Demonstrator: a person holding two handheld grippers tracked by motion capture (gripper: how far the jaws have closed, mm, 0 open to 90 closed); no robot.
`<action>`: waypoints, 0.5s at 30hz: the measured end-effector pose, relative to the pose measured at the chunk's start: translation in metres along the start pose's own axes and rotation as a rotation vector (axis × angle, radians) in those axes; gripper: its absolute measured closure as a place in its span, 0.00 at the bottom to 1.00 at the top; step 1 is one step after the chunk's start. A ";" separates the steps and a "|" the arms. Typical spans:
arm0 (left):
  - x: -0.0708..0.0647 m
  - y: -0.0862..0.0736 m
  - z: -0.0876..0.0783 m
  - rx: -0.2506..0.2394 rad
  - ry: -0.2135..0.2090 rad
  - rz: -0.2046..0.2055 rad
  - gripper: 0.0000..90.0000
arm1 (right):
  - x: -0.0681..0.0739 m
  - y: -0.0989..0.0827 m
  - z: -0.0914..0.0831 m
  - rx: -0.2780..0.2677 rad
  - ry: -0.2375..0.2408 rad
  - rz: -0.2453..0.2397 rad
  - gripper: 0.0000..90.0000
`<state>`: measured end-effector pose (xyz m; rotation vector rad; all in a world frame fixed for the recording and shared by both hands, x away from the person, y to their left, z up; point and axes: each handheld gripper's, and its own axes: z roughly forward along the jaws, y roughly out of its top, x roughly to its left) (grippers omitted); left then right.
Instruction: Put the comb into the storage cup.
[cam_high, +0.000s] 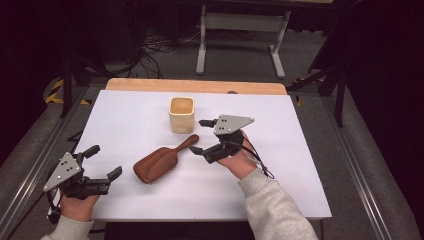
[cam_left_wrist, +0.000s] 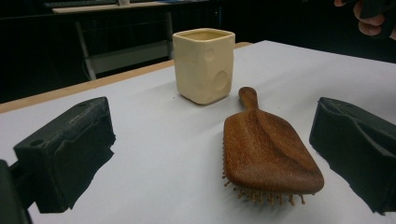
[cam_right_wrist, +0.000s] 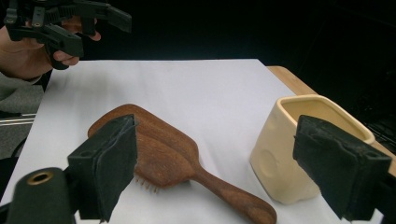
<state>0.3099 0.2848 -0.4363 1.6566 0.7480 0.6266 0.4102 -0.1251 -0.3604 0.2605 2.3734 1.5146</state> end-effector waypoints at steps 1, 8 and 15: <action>0.000 0.000 0.000 0.000 0.000 0.004 0.01 | -0.001 0.001 0.002 0.002 0.004 0.000 0.16; 0.001 -0.001 -0.001 0.002 0.006 -0.002 0.01 | -0.007 0.004 0.013 0.012 0.028 0.002 0.20; 0.001 -0.001 -0.001 0.005 0.001 -0.010 0.01 | -0.015 0.006 0.027 0.044 0.060 0.009 0.23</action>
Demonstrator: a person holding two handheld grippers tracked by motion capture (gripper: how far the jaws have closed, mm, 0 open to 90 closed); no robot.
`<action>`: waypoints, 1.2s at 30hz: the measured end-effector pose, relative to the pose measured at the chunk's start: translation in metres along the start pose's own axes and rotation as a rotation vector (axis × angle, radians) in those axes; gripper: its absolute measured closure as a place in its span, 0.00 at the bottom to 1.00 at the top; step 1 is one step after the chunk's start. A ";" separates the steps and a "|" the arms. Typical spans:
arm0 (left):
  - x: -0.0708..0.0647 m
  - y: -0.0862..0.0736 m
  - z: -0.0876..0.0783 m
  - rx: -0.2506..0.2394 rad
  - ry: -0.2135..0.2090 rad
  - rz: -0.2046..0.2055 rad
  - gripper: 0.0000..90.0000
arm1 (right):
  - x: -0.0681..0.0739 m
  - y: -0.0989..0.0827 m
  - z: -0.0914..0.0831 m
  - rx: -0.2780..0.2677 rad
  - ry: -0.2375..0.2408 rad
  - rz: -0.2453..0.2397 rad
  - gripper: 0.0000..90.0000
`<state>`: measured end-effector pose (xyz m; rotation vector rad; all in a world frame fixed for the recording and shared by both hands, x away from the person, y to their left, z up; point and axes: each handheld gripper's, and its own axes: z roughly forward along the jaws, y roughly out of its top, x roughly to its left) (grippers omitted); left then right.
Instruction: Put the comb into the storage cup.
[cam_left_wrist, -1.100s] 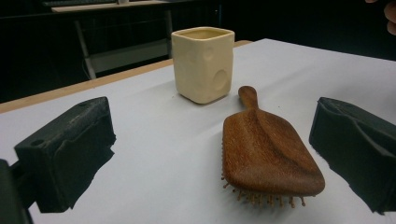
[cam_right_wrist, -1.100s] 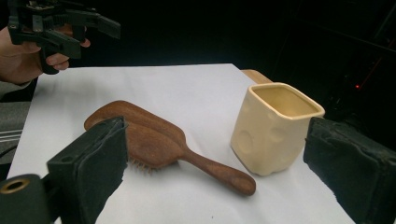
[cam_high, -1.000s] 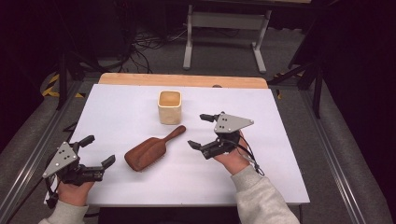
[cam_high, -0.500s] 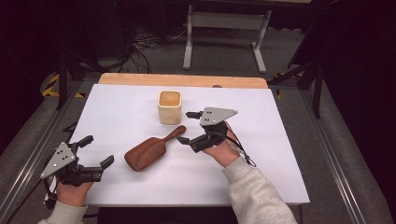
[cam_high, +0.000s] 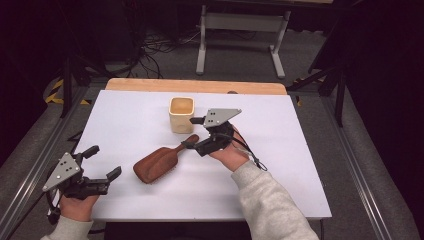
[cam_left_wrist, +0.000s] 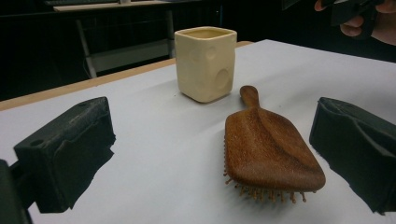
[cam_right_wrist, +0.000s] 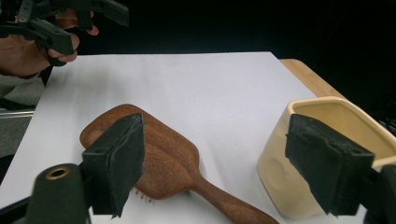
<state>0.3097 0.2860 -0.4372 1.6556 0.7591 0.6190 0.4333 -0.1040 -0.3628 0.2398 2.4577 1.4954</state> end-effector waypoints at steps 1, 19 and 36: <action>0.000 0.000 0.000 0.000 0.000 0.000 0.01 | -0.002 0.000 0.002 0.003 0.007 0.003 0.23; 0.001 0.000 0.002 0.003 -0.003 0.003 0.01 | -0.021 0.000 0.020 0.136 0.046 0.003 0.77; 0.002 0.001 0.004 0.008 -0.012 0.003 0.02 | -0.041 -0.027 0.065 0.359 0.006 0.039 1.00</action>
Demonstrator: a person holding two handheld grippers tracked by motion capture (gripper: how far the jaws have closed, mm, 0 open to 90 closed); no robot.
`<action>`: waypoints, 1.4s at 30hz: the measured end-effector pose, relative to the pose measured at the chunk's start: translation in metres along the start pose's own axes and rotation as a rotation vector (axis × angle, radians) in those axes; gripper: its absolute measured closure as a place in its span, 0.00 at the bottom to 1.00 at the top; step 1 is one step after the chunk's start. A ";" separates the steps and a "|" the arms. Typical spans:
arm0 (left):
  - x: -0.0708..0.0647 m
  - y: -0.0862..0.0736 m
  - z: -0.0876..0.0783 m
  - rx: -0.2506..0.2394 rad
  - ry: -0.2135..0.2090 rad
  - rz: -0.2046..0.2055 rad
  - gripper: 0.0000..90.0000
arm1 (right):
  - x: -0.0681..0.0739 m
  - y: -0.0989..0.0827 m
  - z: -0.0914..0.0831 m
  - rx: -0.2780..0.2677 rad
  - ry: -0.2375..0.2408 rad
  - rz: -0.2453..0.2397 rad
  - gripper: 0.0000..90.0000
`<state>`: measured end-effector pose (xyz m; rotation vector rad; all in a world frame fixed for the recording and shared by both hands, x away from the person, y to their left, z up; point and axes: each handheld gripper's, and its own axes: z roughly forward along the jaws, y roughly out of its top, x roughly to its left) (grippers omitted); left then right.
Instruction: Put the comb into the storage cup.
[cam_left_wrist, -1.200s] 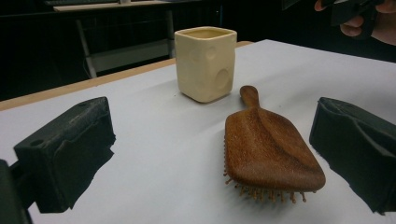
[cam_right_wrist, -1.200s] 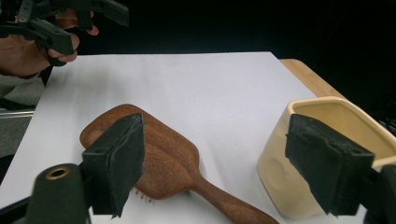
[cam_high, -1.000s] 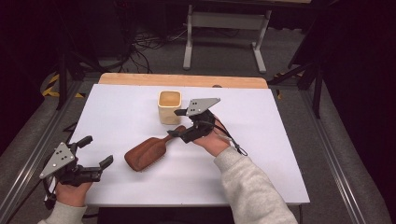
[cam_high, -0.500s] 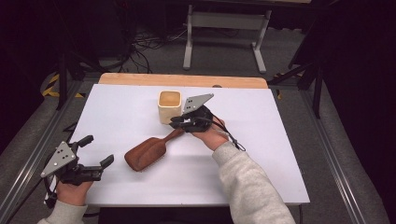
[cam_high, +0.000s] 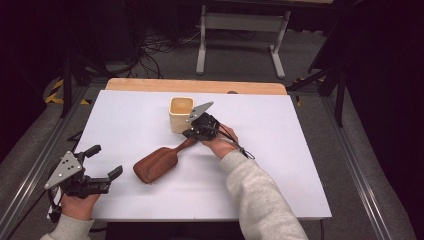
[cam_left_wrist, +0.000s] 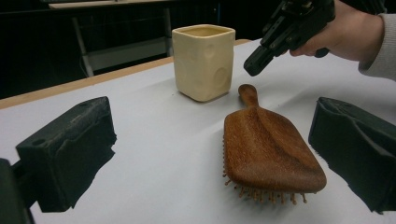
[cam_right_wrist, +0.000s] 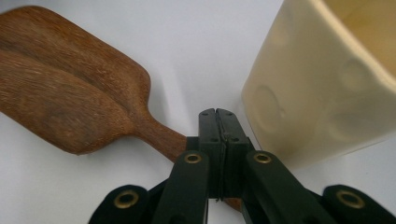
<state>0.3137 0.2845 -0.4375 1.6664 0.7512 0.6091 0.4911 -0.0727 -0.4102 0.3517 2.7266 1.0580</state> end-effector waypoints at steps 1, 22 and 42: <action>0.000 0.000 0.000 -0.001 0.000 -0.002 0.02 | 0.000 0.000 0.000 0.000 0.000 0.000 1.00; 0.000 -0.001 0.000 -0.001 0.001 -0.007 0.02 | -0.006 -0.005 0.027 0.147 -0.012 0.017 1.00; -0.001 -0.001 0.000 0.007 0.001 -0.006 0.02 | 0.005 -0.010 0.012 0.239 0.069 0.023 1.00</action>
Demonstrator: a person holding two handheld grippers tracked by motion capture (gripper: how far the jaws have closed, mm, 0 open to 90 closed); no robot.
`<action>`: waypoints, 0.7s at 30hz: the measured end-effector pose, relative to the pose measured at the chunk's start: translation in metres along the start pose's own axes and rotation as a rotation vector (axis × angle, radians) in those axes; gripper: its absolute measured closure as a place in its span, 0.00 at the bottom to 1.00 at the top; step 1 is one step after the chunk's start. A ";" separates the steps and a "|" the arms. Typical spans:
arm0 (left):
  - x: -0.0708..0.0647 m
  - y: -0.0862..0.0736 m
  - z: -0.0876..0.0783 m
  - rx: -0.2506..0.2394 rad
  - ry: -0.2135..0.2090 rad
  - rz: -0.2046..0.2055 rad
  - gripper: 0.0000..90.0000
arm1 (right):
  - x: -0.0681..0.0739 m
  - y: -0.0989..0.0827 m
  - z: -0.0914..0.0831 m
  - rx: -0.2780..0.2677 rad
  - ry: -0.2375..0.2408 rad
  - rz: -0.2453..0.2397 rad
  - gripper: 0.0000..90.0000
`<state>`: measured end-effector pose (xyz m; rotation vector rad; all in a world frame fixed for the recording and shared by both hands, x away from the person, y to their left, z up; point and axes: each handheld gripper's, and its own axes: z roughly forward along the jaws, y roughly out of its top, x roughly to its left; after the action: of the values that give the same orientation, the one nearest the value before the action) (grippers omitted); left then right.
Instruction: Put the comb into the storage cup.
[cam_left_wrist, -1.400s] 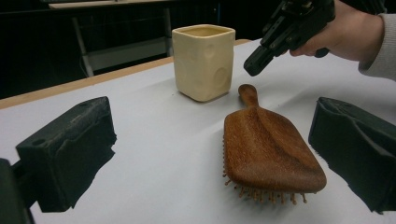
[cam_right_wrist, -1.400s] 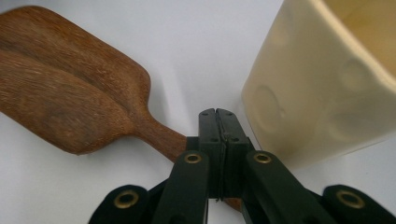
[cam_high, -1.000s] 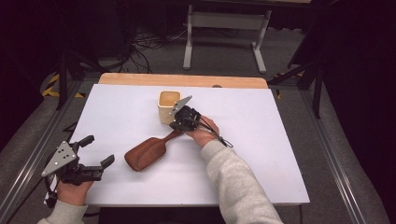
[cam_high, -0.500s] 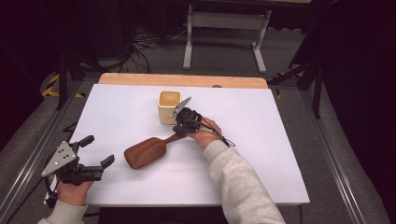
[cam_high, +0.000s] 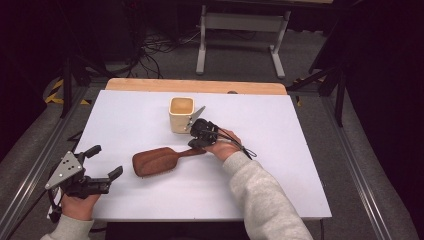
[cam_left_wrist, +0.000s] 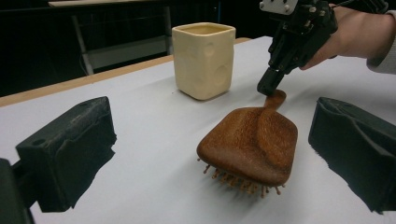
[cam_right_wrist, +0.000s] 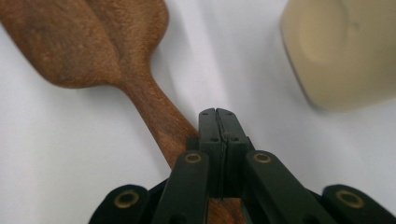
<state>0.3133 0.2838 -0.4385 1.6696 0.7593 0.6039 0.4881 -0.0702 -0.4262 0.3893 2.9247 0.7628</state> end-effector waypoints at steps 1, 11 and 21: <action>0.000 0.000 0.000 0.000 0.000 0.000 0.02 | 0.002 0.000 -0.001 0.012 0.008 -0.004 1.00; 0.000 -0.001 0.001 0.003 0.000 -0.003 0.02 | 0.023 -0.002 -0.008 0.055 0.051 -0.042 1.00; -0.001 -0.001 0.002 0.006 -0.001 -0.002 0.02 | 0.036 -0.004 -0.014 0.052 0.063 -0.068 1.00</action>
<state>0.3138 0.2819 -0.4395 1.6748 0.7623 0.6000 0.4502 -0.0705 -0.4172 0.2735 3.0045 0.7041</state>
